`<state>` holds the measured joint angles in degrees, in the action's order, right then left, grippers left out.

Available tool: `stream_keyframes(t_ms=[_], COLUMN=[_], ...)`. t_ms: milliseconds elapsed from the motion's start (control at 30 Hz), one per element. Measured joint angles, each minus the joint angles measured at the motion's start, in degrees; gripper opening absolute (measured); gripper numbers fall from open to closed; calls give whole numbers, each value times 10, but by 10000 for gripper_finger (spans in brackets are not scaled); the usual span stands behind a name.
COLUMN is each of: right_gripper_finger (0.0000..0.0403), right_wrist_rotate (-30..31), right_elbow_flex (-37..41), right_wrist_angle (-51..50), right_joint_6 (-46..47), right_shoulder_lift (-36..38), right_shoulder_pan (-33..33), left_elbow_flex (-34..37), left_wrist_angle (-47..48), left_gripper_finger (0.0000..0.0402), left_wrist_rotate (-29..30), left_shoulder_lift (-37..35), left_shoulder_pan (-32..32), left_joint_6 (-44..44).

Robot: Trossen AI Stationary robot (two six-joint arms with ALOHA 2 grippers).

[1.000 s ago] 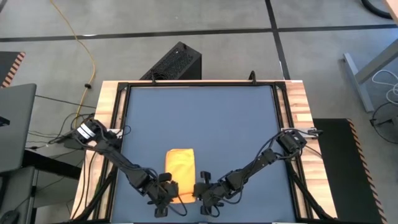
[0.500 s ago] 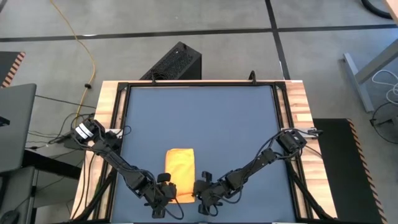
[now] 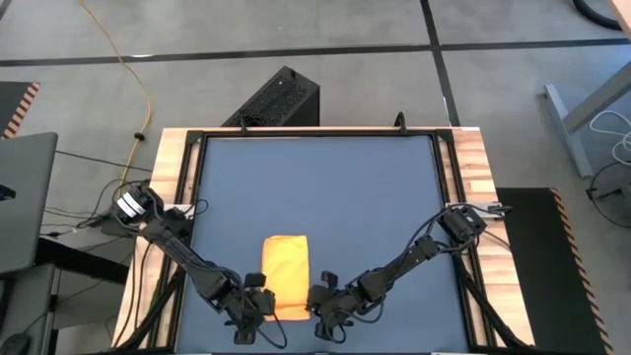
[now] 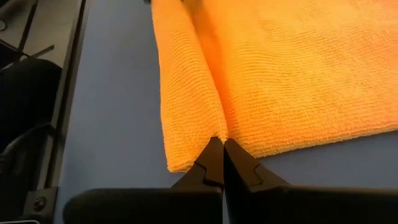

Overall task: Roll towel
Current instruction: Roll the orange microfiber towel

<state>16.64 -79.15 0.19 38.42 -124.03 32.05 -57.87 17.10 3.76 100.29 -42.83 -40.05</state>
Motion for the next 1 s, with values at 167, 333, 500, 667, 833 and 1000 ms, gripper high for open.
stream_keyframes(t_ms=[167, 333, 500, 667, 833, 1000], right_gripper_finger=[16, 16, 16, 16, 16, 16], right_wrist_rotate=[0, 1, 1, 1, 1, 1], right_elbow_flex=[0, 0, 0, 0, 1, 1], right_wrist_angle=[-2, -2, -1, -1, 0, 0], right_joint_6=[3, 6, 3, 3, 3, 4], right_shoulder_lift=[0, 0, 0, 0, 0, 0], right_shoulder_pan=[0, 0, -3, -5, -6, -6], left_elbow_flex=[0, 0, 0, 0, 0, 0], left_wrist_angle=[67, 60, 41, -36, -118, -119], left_gripper_finger=[120, 121, 121, 121, 121, 121], left_wrist_rotate=[73, 179, 264, 295, 296, 293], left_shoulder_lift=[-47, -92, -101, -62, 7, 20], left_shoulder_pan=[-7, -48, -88, -94, -73, -45], left_joint_6=[-29, -20, -11, 19, 123, 132])
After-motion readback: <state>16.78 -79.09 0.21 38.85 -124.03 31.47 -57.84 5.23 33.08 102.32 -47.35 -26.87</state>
